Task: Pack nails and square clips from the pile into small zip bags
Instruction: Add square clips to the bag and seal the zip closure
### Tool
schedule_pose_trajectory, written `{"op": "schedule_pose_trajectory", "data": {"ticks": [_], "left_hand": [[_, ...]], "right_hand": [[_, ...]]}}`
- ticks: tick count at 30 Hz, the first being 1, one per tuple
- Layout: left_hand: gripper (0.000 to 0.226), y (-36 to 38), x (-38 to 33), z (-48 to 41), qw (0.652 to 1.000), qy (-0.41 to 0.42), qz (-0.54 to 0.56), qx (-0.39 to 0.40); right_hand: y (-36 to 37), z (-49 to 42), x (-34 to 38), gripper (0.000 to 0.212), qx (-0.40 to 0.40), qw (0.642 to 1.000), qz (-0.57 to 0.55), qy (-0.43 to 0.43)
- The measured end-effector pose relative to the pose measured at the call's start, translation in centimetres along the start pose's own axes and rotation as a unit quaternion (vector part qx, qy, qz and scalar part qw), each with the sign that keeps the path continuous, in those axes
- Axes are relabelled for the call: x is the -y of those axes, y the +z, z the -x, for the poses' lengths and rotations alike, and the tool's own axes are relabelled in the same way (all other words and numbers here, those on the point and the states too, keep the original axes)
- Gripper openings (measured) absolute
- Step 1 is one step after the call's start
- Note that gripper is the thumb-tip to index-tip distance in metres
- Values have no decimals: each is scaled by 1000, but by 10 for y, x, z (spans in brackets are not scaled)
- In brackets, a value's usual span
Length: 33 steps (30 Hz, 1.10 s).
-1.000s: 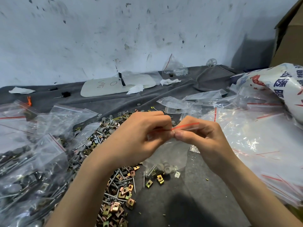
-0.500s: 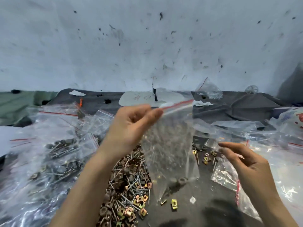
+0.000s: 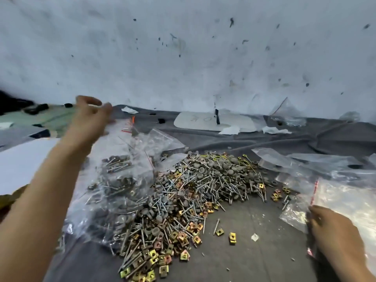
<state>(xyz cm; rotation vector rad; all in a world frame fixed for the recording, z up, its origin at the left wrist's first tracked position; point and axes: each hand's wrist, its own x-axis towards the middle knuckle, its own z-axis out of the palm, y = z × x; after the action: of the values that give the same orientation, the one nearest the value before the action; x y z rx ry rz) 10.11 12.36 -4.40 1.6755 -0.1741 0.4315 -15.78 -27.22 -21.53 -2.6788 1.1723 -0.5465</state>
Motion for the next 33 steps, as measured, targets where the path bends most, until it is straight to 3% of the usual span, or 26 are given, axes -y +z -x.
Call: {"op": "schedule_pose_trajectory", "data": {"ticks": [4, 8, 12, 16, 21, 25, 28, 33], "left_hand": [[20, 30, 14, 48, 987, 38, -81, 130], [16, 80, 10, 97, 957, 72, -69, 274], [21, 139, 23, 151, 890, 138, -80, 428], [29, 172, 48, 180, 826, 185, -90, 525], [37, 174, 76, 187, 823, 208, -83, 522], [36, 171, 80, 187, 824, 252, -84, 501], [34, 170, 81, 186, 828, 263, -94, 486], [27, 169, 79, 190, 832, 277, -100, 471]], "right_hand": [[-2, -1, 6, 17, -21, 997, -71, 37], [-2, -4, 8, 27, 2, 998, -59, 35], [0, -8, 9, 40, 17, 996, -67, 53], [-5, -16, 10, 55, 25, 995, -50, 77], [-3, -27, 6, 12, 2, 994, -26, 102], [-1, -27, 8, 4, -43, 995, -44, 83], [4, -26, 11, 27, -20, 998, -19, 64], [6, -21, 14, 8, -90, 993, -41, 57]]}}
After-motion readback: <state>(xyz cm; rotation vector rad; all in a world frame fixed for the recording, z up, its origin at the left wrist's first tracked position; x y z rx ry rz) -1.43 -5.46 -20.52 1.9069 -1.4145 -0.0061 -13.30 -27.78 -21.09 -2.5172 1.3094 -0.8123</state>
